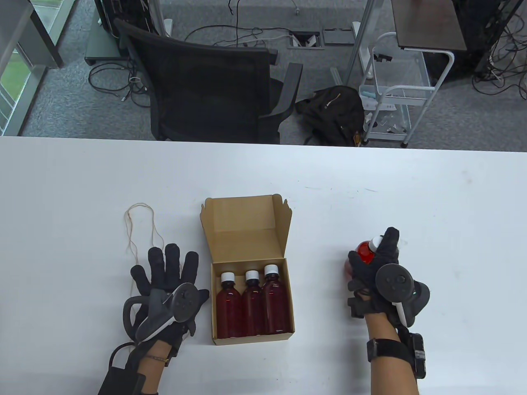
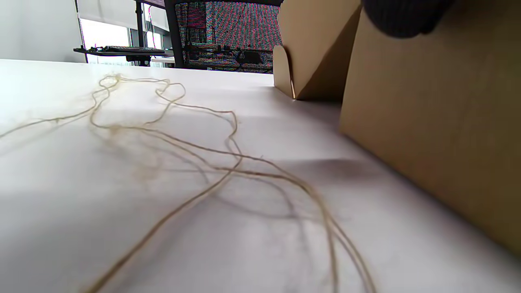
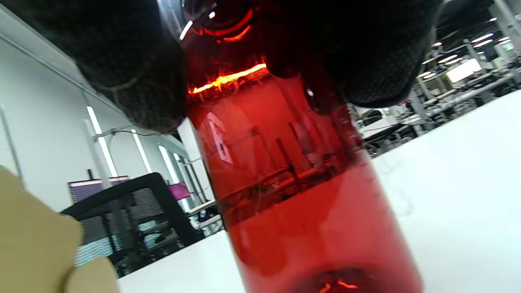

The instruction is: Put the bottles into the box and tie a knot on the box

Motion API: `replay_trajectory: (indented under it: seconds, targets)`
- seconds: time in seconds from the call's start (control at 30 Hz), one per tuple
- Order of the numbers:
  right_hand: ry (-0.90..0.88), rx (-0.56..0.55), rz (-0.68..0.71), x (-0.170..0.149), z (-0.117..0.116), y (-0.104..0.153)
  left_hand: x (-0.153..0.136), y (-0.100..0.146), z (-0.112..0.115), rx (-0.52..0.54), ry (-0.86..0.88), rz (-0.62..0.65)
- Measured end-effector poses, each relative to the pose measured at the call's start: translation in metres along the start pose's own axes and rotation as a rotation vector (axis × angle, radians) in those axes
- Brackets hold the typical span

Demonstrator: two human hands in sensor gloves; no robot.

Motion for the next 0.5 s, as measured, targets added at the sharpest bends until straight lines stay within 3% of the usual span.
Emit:
replay_trajectory:
  seconds: [0.17, 0.33, 0.5]
  targets:
    - [0.054, 0.052, 0.212, 0.056, 0.013, 0.005, 0.001, 0.002, -0.001, 0.007, -0.002, 0.007]
    - [0.070, 0.119, 0.450, 0.133, 0.018, 0.020, 0.003, 0.006, -0.005, 0.023, 0.004, 0.012]
    - [0.006, 0.243, 0.519, 0.188, 0.006, 0.039, 0.003, 0.008, -0.005, 0.028, 0.012, 0.011]
Point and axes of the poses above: the tracker on the back of each hand, its own x axis roughly to the thumb side, its own y axis roughly from the fingertips to the wrist, z = x × y, the point moved 1 cm from there along -y, roughly from the wrist to the fingertips, and after that the axes turned 10 degrees about -y, right-handed, at the moved point
